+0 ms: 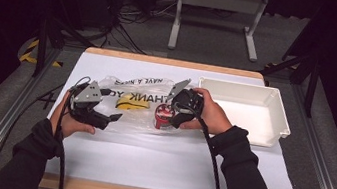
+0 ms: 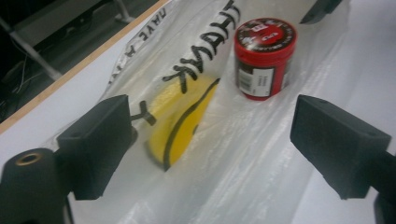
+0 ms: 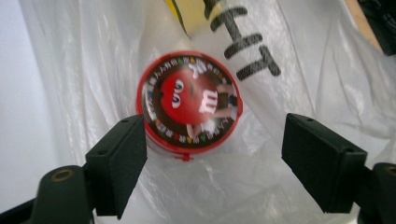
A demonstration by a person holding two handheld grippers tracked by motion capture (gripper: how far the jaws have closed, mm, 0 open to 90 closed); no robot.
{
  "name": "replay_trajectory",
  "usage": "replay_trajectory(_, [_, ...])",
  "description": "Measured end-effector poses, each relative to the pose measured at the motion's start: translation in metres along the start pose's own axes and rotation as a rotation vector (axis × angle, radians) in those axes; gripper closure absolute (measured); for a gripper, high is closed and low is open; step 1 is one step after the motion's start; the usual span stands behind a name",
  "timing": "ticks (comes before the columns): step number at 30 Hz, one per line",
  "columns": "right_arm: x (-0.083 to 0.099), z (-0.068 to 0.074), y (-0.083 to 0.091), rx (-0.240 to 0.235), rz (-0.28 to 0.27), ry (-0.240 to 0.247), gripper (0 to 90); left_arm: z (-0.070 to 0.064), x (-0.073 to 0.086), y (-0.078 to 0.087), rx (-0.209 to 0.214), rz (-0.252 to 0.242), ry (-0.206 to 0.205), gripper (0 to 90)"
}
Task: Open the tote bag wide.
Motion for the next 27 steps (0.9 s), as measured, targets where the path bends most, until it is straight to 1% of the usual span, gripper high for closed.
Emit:
replay_trajectory(1, [-0.002, 0.005, 0.000, -0.031, -0.003, 0.002, 28.0, -0.003, 0.002, 0.001, 0.003, -0.004, -0.003, 15.3])
replay_trajectory(3, [-0.003, 0.006, 0.000, -0.034, 0.007, 0.007, 28.0, -0.010, 0.008, 0.004, -0.008, -0.013, -0.015, 15.3])
replay_trajectory(4, [-0.003, 0.010, -0.003, -0.041, 0.027, 0.011, 27.2, -0.017, 0.014, 0.007, -0.016, -0.033, -0.016, 15.2])
replay_trajectory(5, [-0.003, 0.010, -0.003, -0.041, 0.027, 0.011, 27.2, -0.017, 0.014, 0.007, -0.016, -0.033, -0.016, 15.2])
replay_trajectory(6, [-0.003, 0.010, -0.005, -0.039, 0.038, 0.008, 27.0, -0.023, 0.019, 0.008, -0.010, -0.046, -0.008, 15.2])
replay_trajectory(7, [-0.002, 0.010, -0.007, -0.044, 0.060, 0.002, 25.1, -0.026, 0.022, 0.010, -0.013, -0.051, -0.015, 13.8])
replay_trajectory(8, [-0.002, 0.009, -0.010, -0.042, 0.069, -0.002, 23.9, -0.032, 0.029, 0.014, -0.020, -0.084, 0.003, 13.2])
replay_trajectory(9, [-0.001, 0.010, -0.011, -0.047, 0.079, -0.006, 23.6, -0.032, 0.029, 0.014, -0.020, -0.084, 0.003, 13.2])
replay_trajectory(10, [-0.001, 0.011, -0.014, -0.059, 0.093, -0.014, 22.4, -0.037, 0.036, 0.015, -0.012, -0.100, 0.028, 13.1])
replay_trajectory(11, [0.000, 0.011, -0.017, -0.054, 0.105, -0.016, 21.6, -0.045, 0.051, 0.015, -0.026, -0.089, 0.025, 12.5])
replay_trajectory(12, [0.000, 0.011, -0.017, -0.054, 0.105, -0.016, 21.6, -0.045, 0.051, 0.015, -0.026, -0.089, 0.025, 11.7])
replay_trajectory(13, [-0.001, 0.010, -0.022, -0.047, 0.133, -0.030, 20.8, -0.052, 0.063, 0.014, -0.052, -0.090, 0.022, 11.6])
replay_trajectory(14, [-0.001, 0.010, -0.022, -0.047, 0.133, -0.030, 20.8, -0.052, 0.063, 0.014, -0.052, -0.090, 0.022, 11.6])
replay_trajectory(15, [-0.002, 0.012, -0.027, -0.066, 0.150, -0.046, 20.2, -0.056, 0.071, 0.013, -0.044, -0.094, 0.044, 11.5])
replay_trajectory(16, [-0.002, 0.012, -0.027, -0.066, 0.150, -0.046, 20.2, -0.058, 0.078, 0.012, -0.053, -0.077, 0.050, 11.5])
replay_trajectory(17, [-0.002, 0.012, -0.028, -0.067, 0.162, -0.046, 19.5, -0.059, 0.083, 0.012, -0.072, -0.064, 0.045, 10.8])
replay_trajectory(18, [-0.007, 0.013, -0.030, -0.077, 0.139, -0.062, 19.9, -0.059, 0.086, 0.013, -0.073, -0.069, 0.051, 10.9])
replay_trajectory(19, [-0.007, 0.013, -0.030, -0.077, 0.139, -0.062, 19.9, -0.059, 0.089, 0.014, -0.065, -0.080, 0.078, 10.9])
replay_trajectory(20, [-0.008, 0.012, -0.031, -0.077, 0.143, -0.077, 20.4, -0.059, 0.092, 0.015, -0.062, -0.091, 0.097, 10.9])
replay_trajectory(21, [-0.008, 0.012, -0.033, -0.077, 0.155, -0.092, 18.9, -0.058, 0.096, 0.016, -0.071, -0.094, 0.101, 10.9])
replay_trajectory(22, [-0.008, 0.012, -0.034, -0.078, 0.169, -0.092, 17.8, -0.057, 0.097, 0.017, -0.077, -0.093, 0.096, 10.9])
replay_trajectory(23, [-0.008, 0.012, -0.035, -0.069, 0.178, -0.092, 18.4, -0.055, 0.100, 0.017, -0.088, -0.096, 0.103, 10.9])
replay_trajectory(24, [-0.007, 0.011, -0.037, -0.069, 0.184, -0.105, 18.8, -0.053, 0.101, 0.019, -0.097, -0.103, 0.109, 10.9])
replay_trajectory(25, [-0.007, 0.010, -0.040, -0.074, 0.186, -0.119, 18.9, -0.051, 0.103, 0.020, -0.107, -0.101, 0.105, 10.9])
replay_trajectory(26, [-0.006, 0.009, -0.045, -0.088, 0.194, -0.146, 18.0, -0.045, 0.106, 0.022, -0.119, -0.109, 0.111, 11.1])
replay_trajectory(27, [-0.006, 0.009, -0.045, -0.088, 0.194, -0.146, 18.0, -0.045, 0.106, 0.022, -0.119, -0.109, 0.111, 11.0])
Point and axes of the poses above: each handheld gripper's, and its own axes: y roughly backward along the jaws, x roughly out of its underside, z roughly to its left, the point moved 8 cm from there along -y, roughly forward along the jaws, and after that the axes turned 2 degrees about x, right-handed, at the moved point
